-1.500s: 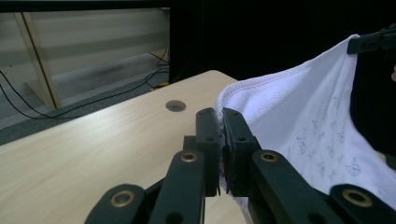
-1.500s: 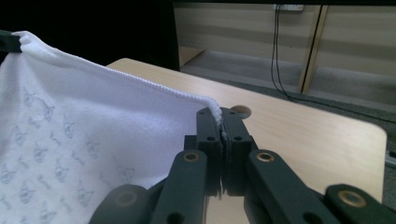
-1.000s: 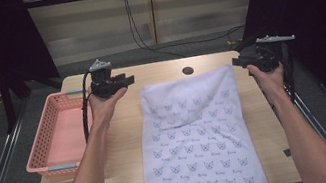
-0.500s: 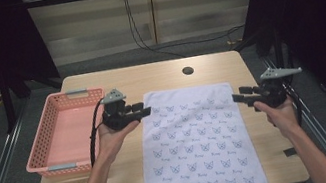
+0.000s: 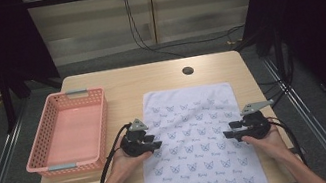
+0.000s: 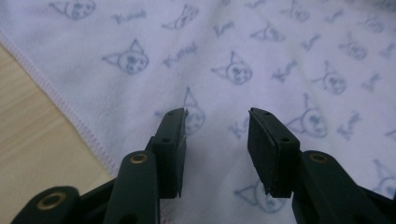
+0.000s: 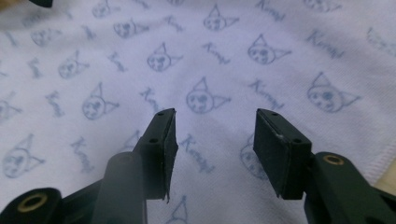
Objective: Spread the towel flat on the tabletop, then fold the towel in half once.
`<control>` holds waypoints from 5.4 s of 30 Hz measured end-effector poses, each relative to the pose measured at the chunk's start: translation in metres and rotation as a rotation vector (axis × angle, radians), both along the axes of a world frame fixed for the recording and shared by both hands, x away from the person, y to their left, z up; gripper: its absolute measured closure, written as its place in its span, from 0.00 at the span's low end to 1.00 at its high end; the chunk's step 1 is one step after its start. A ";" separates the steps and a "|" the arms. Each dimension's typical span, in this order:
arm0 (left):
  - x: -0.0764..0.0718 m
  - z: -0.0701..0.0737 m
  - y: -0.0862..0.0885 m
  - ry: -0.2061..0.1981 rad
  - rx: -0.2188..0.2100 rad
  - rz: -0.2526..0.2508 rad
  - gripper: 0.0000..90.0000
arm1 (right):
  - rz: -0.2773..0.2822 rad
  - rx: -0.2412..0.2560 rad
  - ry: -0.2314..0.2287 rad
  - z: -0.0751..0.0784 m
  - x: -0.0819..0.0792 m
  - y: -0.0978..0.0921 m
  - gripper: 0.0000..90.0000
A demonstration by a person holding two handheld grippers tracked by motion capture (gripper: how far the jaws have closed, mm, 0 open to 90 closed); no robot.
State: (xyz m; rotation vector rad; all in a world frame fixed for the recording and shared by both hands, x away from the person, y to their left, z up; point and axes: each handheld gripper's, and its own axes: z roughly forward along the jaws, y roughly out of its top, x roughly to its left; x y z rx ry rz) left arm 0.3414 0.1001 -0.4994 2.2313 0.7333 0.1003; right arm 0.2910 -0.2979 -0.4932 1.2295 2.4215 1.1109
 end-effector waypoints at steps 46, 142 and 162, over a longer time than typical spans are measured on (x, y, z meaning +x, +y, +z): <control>-0.102 0.007 0.041 0.072 0.010 -0.090 0.92 | 0.131 -0.073 0.097 0.003 -0.087 0.018 0.94; 0.068 0.133 0.045 -0.176 -0.348 0.179 0.96 | -0.093 0.261 -0.269 0.148 0.090 -0.026 0.95; -0.070 0.067 0.067 -0.046 -0.314 0.090 0.97 | 0.066 0.235 -0.156 0.097 -0.043 -0.028 0.95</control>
